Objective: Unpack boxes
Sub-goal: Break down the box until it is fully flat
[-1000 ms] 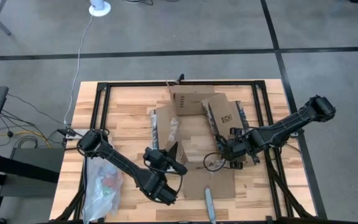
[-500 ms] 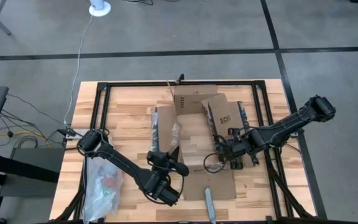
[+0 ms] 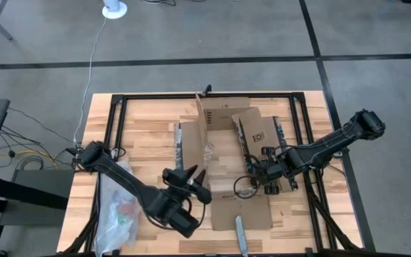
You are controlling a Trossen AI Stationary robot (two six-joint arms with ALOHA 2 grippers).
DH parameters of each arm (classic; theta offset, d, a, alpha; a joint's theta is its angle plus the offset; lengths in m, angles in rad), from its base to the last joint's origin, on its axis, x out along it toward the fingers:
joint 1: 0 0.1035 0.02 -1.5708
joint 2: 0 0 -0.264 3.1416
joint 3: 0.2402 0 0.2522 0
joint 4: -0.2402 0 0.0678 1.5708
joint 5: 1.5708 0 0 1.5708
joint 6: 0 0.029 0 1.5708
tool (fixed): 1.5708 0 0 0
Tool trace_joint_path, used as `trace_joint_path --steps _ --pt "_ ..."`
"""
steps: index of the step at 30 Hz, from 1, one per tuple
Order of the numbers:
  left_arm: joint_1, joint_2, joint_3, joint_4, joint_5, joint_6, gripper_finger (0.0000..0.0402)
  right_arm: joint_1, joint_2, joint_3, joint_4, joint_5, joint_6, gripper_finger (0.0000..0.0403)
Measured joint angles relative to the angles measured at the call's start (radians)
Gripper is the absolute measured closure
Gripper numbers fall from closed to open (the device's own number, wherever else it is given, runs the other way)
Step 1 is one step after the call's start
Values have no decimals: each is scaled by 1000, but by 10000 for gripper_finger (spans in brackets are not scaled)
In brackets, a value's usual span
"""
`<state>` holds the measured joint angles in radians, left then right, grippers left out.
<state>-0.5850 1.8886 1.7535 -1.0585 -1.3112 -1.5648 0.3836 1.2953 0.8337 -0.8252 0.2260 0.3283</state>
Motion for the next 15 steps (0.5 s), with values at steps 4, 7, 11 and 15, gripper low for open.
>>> trace_joint_path --steps 4,7,11,15 --pt "24 -100 0 156 33 367 254 0 0 0 4 0 0 355" --pt "71 -165 1 318 132 634 253 0 0 0 12 0 0 355" --pt "192 -191 3 532 423 909 253 0 0 0 29 1 0 355" --pt "298 -167 0 614 666 978 253 -6 0 0 25 2 -12 355"
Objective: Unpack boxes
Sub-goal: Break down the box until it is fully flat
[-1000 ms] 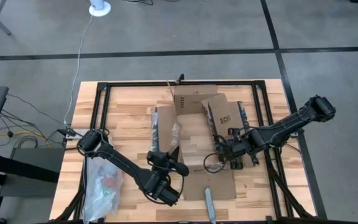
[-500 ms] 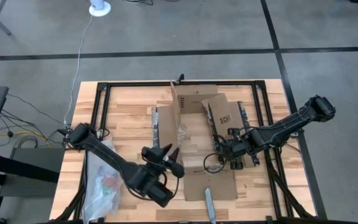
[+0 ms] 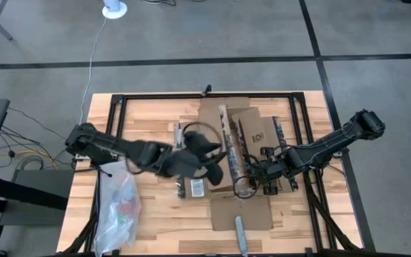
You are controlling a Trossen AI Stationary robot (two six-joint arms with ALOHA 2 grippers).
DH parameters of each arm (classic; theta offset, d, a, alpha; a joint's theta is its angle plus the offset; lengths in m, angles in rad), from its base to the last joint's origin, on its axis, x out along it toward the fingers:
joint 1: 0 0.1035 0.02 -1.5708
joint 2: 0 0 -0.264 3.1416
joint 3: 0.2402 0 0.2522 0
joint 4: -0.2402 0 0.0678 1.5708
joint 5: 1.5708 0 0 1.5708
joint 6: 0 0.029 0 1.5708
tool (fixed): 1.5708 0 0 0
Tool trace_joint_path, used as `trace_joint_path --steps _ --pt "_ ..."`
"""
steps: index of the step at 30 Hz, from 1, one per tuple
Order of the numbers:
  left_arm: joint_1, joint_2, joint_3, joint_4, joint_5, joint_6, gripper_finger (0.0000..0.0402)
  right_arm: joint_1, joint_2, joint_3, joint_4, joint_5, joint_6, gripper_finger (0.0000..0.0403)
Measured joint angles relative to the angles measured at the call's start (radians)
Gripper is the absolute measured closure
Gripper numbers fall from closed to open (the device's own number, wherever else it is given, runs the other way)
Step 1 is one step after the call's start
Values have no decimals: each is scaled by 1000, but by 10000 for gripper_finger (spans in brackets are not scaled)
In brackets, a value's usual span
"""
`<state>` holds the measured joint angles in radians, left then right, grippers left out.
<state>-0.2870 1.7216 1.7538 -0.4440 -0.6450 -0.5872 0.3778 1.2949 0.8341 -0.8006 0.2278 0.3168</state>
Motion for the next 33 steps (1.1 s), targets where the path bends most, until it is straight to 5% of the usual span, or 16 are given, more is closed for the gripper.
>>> trace_joint_path --steps 9,17,24,33 --pt "66 -1 0 -270 67 -32 253 -71 -17 89 3 34 -176 355" --pt "66 -6 -115 -597 58 -179 253 -293 5 96 146 22 -360 355" --pt "69 -24 -373 -392 120 -132 253 -482 153 94 267 -156 -455 355" --pt "69 -25 -606 -46 195 -57 253 -459 264 137 361 -179 -451 355"
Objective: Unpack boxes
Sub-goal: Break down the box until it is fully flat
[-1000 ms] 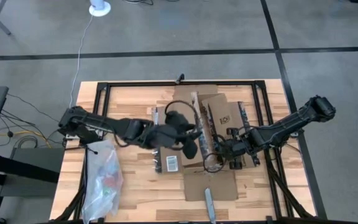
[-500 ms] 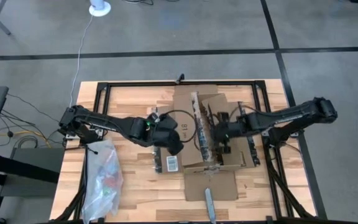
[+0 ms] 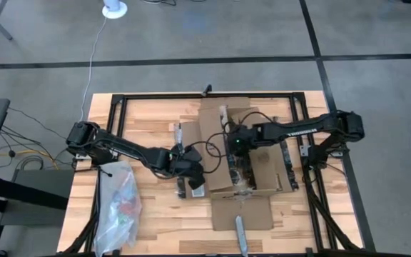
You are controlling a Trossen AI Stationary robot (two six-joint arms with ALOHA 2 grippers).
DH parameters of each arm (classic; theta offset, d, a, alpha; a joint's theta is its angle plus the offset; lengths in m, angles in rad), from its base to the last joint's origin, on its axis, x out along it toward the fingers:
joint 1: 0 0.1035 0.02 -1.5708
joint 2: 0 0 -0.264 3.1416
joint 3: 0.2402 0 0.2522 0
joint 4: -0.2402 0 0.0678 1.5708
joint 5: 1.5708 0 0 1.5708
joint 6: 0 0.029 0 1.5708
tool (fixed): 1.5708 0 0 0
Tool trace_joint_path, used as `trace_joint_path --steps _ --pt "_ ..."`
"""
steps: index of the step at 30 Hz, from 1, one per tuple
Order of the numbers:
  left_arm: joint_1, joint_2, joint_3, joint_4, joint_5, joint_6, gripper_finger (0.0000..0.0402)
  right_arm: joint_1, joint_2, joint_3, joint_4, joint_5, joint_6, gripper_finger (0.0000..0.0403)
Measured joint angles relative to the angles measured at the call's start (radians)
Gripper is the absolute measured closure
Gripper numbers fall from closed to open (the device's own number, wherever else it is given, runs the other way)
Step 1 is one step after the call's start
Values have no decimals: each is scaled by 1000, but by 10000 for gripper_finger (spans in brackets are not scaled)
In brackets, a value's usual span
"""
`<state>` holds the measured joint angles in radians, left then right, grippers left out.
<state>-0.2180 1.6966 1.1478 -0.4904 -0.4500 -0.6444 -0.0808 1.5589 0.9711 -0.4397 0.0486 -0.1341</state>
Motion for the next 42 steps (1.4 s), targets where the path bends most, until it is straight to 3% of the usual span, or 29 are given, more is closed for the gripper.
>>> trace_joint_path --steps 9,20,34,42 --pt "2 7 -42 161 14 107 253 48 -2 225 48 -3 -47 355" --pt "-4 -2 -21 250 12 159 253 49 39 251 197 -1 -31 355" --pt "-109 -3 327 -467 14 46 253 55 150 296 289 -53 -28 355" --pt "-191 -3 551 -743 -105 -34 254 117 164 301 429 -83 -83 355"
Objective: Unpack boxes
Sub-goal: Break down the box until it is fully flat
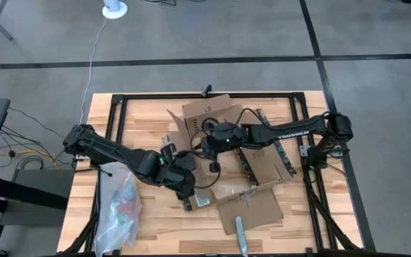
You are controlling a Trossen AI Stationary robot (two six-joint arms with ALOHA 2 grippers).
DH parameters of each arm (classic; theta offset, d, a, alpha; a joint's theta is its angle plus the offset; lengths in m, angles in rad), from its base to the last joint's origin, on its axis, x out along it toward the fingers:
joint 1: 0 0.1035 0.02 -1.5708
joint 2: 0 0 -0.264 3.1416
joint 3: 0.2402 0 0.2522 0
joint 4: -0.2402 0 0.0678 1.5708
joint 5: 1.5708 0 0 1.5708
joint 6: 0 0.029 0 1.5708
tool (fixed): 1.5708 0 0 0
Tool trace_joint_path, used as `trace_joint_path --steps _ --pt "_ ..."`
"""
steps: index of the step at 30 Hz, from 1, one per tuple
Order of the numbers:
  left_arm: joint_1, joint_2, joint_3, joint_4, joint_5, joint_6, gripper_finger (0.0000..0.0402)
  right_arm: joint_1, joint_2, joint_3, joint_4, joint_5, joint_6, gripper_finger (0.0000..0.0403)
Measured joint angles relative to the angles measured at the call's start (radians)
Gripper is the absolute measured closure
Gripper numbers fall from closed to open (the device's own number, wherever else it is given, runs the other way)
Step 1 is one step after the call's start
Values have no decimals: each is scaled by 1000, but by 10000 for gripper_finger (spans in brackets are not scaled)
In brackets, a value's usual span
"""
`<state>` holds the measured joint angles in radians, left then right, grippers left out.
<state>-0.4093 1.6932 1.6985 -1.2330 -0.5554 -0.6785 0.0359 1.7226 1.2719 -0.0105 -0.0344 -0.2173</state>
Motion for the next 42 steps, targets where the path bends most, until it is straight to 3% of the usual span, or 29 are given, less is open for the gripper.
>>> trace_joint_path --steps 5,10,17,26,33,42 --pt "-31 0 116 -113 -27 -42 254 22 35 -1 8 -2 22 355" --pt "-36 -2 180 -117 -34 -43 254 22 104 -2 -35 -17 45 355" --pt "-36 -2 182 -133 -33 -44 254 30 125 3 -98 -21 44 355" --pt "-36 -1 182 -168 -34 -70 254 30 98 191 -117 -21 5 355" --pt "-36 -1 181 -170 -33 -68 254 31 99 218 -115 -21 2 355" --pt "-38 -1 198 -174 -33 -67 254 57 131 222 120 -51 0 355"
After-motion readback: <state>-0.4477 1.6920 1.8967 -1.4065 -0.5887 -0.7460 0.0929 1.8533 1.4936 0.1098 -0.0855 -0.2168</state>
